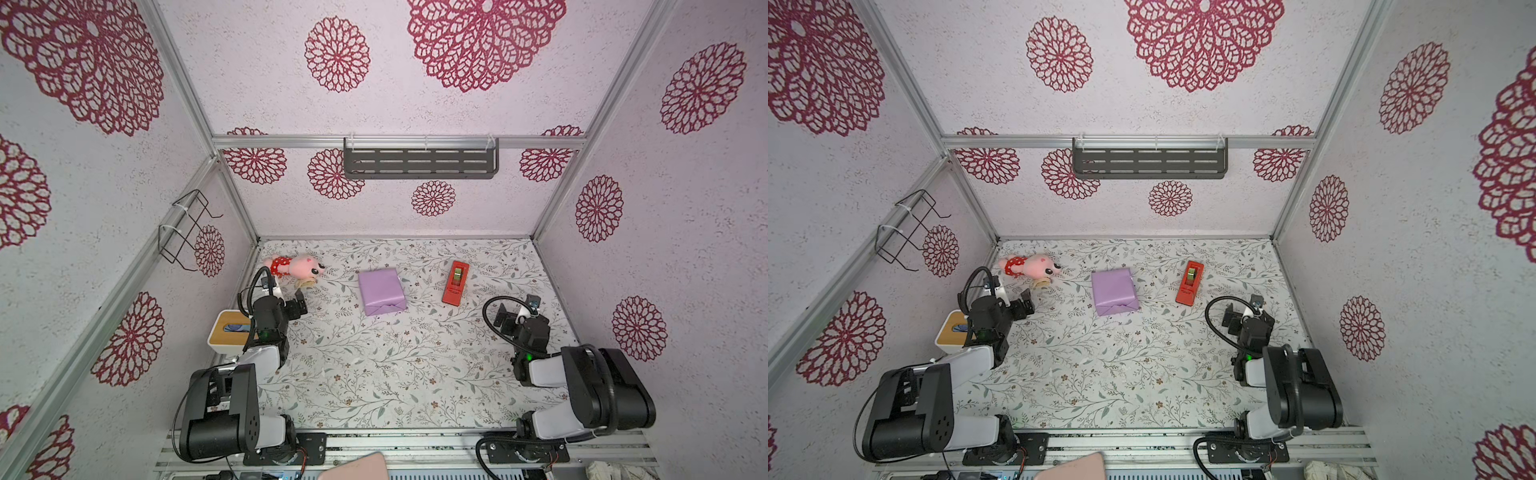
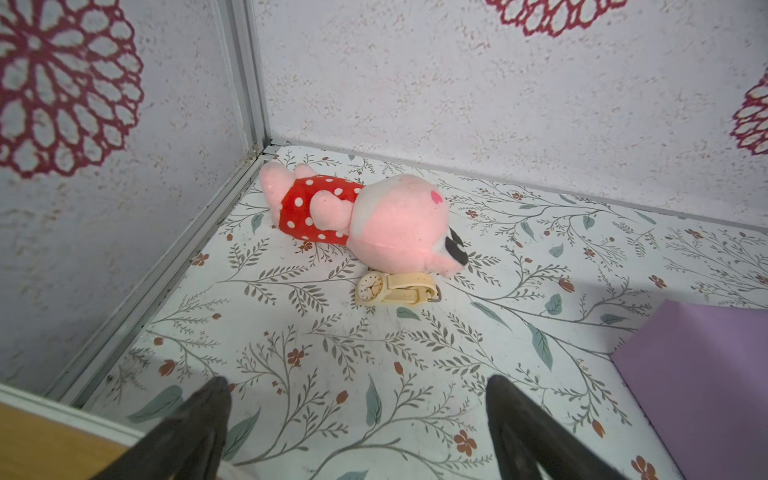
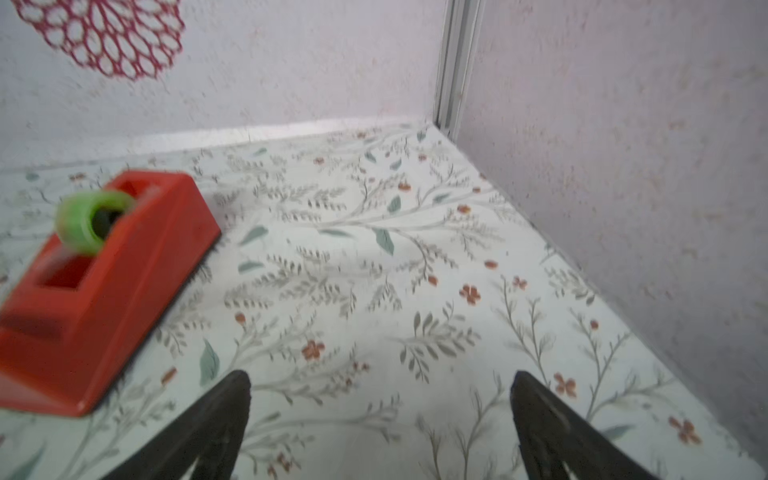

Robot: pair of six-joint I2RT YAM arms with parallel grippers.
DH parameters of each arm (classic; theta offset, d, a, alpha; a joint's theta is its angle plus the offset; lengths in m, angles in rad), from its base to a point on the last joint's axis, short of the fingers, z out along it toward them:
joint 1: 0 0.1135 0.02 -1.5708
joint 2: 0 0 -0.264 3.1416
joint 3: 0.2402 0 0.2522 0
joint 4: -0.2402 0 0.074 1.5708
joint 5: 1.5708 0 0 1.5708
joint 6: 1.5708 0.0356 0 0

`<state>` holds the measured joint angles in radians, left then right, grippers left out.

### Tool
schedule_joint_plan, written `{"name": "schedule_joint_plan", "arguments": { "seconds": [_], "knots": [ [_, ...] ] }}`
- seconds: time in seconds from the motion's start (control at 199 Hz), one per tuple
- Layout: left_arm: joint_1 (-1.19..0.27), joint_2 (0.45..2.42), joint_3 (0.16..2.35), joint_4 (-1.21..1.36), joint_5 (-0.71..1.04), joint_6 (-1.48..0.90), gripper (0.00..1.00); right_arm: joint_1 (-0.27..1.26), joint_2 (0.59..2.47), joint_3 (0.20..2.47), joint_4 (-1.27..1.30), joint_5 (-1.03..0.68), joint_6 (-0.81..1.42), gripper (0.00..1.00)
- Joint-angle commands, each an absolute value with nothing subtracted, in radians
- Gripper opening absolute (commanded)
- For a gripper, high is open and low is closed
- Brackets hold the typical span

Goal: Wrap the gift box in paper

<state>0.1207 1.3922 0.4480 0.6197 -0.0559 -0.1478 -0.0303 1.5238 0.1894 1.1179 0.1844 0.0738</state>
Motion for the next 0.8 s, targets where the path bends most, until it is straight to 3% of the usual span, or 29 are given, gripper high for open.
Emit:
{"name": "schedule_joint_plan", "arguments": {
  "seconds": [0.0, 0.06, 0.136, 0.201, 0.282, 0.799],
  "knots": [
    [0.14, 1.468, 0.377, 0.858, -0.026, -0.106, 0.97, -0.037, 1.539, 0.192, 1.325, 0.136, 0.083, 0.99],
    [0.151, 1.583, 0.363, 1.053, 0.0, -0.103, 0.97, -0.036, 1.523, 0.209, 1.27, 0.121, 0.073, 0.99],
    [0.154, 1.519, 0.444, 0.771, -0.004, -0.116, 0.97, -0.035, 1.528, 0.227, 1.242, 0.081, 0.061, 0.99],
    [0.159, 1.563, 0.417, 0.912, -0.038, -0.132, 0.97, -0.028, 1.532, 0.242, 1.219, 0.077, 0.046, 0.99],
    [0.158, 1.537, 0.437, 0.812, -0.064, -0.148, 0.97, -0.028, 1.533, 0.243, 1.219, 0.076, 0.046, 0.99],
    [0.153, 1.55, 0.429, 0.859, -0.072, -0.138, 0.97, -0.021, 1.534, 0.258, 1.191, 0.066, 0.03, 0.99]
  ]
}}
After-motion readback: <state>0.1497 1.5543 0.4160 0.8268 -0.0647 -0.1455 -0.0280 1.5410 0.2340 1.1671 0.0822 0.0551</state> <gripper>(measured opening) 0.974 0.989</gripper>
